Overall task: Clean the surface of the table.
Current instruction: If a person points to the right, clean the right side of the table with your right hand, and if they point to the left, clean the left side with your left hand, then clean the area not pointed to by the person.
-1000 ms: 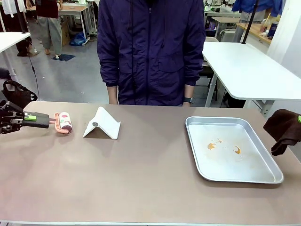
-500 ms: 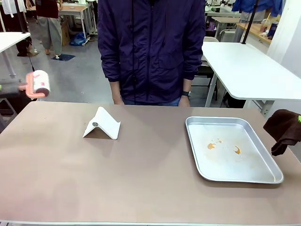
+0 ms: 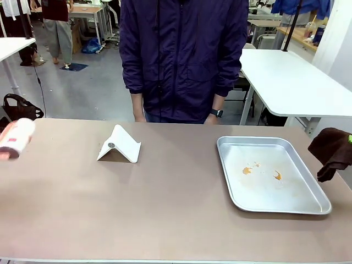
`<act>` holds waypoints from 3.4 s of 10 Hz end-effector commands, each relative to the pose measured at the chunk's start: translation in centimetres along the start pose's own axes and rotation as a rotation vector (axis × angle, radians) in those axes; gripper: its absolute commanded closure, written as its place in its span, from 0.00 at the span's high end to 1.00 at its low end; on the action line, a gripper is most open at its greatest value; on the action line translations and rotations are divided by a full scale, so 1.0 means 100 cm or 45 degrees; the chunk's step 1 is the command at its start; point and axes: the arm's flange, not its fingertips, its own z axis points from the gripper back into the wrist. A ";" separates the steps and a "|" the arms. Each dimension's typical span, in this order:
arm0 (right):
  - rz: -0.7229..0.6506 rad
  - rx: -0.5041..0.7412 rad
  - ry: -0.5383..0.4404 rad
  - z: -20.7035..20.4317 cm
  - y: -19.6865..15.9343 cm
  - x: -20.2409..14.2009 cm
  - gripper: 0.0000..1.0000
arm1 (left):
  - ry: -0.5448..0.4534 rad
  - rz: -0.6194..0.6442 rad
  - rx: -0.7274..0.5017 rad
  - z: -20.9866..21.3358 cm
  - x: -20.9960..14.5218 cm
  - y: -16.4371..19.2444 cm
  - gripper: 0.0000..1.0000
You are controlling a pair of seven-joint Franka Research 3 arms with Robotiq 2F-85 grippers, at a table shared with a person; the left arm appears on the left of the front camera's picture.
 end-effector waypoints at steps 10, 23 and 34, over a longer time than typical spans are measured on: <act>0.013 0.009 0.008 0.000 0.005 0.000 0.00 | 0.104 -0.033 0.053 0.010 -0.028 0.012 0.22; 0.013 0.009 0.008 0.000 0.005 0.000 0.00 | 0.104 -0.033 0.053 0.010 -0.028 0.012 0.22; 0.346 -1.033 0.218 -0.127 -0.008 0.058 0.10 | 0.104 -0.033 0.053 0.010 -0.028 0.012 0.22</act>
